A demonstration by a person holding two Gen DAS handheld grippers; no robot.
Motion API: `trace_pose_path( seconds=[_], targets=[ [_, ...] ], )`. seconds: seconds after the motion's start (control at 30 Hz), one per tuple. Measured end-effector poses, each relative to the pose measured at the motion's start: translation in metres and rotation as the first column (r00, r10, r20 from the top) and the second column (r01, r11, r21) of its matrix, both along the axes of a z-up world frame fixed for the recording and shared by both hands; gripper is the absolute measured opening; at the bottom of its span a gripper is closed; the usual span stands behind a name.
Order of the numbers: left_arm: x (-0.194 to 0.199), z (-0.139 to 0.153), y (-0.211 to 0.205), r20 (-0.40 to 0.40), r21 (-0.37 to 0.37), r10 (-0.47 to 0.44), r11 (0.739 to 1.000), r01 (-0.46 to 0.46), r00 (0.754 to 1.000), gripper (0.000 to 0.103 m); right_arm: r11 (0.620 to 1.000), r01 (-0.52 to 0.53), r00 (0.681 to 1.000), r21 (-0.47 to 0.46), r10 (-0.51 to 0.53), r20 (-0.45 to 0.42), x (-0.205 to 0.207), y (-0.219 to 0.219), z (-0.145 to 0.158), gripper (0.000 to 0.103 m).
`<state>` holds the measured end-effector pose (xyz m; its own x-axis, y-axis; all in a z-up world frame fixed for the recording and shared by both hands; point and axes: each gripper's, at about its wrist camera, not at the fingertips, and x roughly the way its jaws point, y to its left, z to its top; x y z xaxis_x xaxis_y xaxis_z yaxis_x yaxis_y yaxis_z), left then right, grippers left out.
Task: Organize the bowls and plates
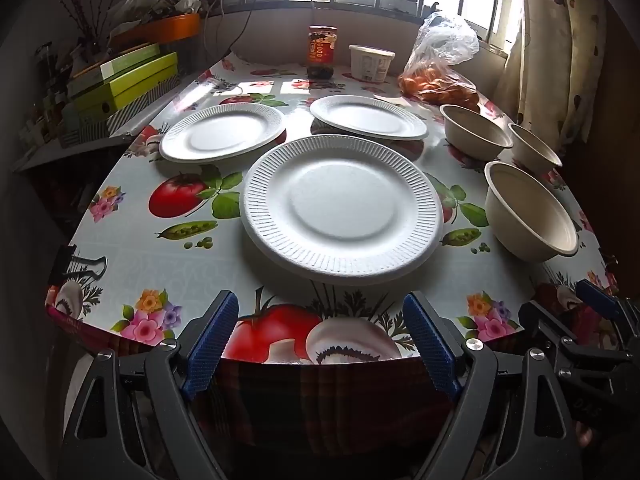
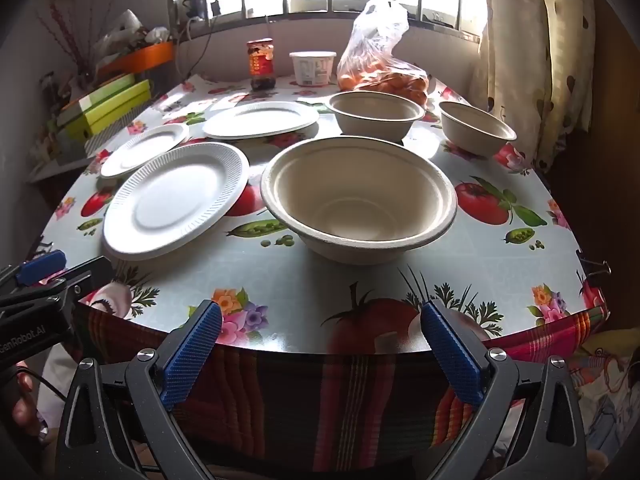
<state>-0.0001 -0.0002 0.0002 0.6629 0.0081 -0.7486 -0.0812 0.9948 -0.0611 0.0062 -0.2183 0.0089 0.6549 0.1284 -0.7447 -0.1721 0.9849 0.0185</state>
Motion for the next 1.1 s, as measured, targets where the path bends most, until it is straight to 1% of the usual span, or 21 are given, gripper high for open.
trace_pose_path(
  seconds=[0.27,0.67,1.1],
  targets=[
    [0.0007,-0.0008,0.0023,-0.009,-0.002,0.007,1.0,-0.007,1.0,0.085,1.0,-0.019,1.0,0.001,0.019,-0.002,0.0032,0.0029,-0.0008,0.101],
    [0.0059,-0.0059,0.0075,-0.016,-0.005,0.012,1.0,-0.013,1.0,0.085,1.0,-0.02,1.0,-0.006,0.02,-0.009,0.0073,0.0069,-0.0022,0.101],
    [0.0071,-0.0046,0.0071,-0.012,0.005,0.013,1.0,-0.013,1.0,0.085,1.0,-0.022,1.0,-0.01,0.022,-0.007,0.0075,0.0077,-0.001,0.101]
  ],
)
